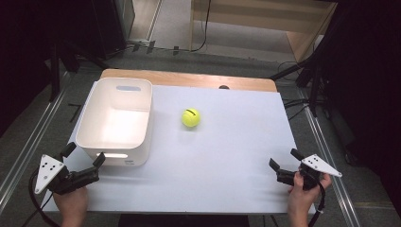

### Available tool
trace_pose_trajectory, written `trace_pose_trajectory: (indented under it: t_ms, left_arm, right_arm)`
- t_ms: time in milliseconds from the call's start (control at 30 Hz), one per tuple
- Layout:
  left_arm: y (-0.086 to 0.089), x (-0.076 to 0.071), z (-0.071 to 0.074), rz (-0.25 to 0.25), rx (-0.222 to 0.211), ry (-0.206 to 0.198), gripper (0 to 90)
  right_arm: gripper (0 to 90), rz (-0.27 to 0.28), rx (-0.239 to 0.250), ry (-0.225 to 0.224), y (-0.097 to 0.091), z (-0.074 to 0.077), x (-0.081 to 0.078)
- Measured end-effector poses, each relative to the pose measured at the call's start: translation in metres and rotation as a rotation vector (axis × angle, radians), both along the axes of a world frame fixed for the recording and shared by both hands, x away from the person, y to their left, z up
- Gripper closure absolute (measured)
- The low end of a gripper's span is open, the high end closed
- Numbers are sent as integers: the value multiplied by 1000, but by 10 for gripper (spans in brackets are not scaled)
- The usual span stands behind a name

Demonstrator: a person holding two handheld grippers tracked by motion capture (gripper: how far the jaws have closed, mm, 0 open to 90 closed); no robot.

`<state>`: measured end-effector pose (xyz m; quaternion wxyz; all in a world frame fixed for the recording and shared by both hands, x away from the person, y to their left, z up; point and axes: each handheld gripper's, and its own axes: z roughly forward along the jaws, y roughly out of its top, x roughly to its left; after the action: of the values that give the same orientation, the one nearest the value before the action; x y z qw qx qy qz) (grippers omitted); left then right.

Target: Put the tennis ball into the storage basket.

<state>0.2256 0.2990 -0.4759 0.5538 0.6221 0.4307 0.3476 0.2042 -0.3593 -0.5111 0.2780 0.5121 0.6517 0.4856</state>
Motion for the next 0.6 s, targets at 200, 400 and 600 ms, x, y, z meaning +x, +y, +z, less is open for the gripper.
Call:
trace_pose_trajectory:
  t_ms: [200, 400, 600]
  left_arm:
    - [0, 0, 0, 3, 3, 2, 0]
    - [0, 0, 0, 8, 0, 0, 0]
    - [-1, 0, -1, 1, 7, -4, 0]
  right_arm:
    - [0, 11, -13, 0, 4, 1, 1]
    - [0, 21, -38, -5, 9, 7, 3]
    - [0, 52, -70, -4, 18, 17, 7]
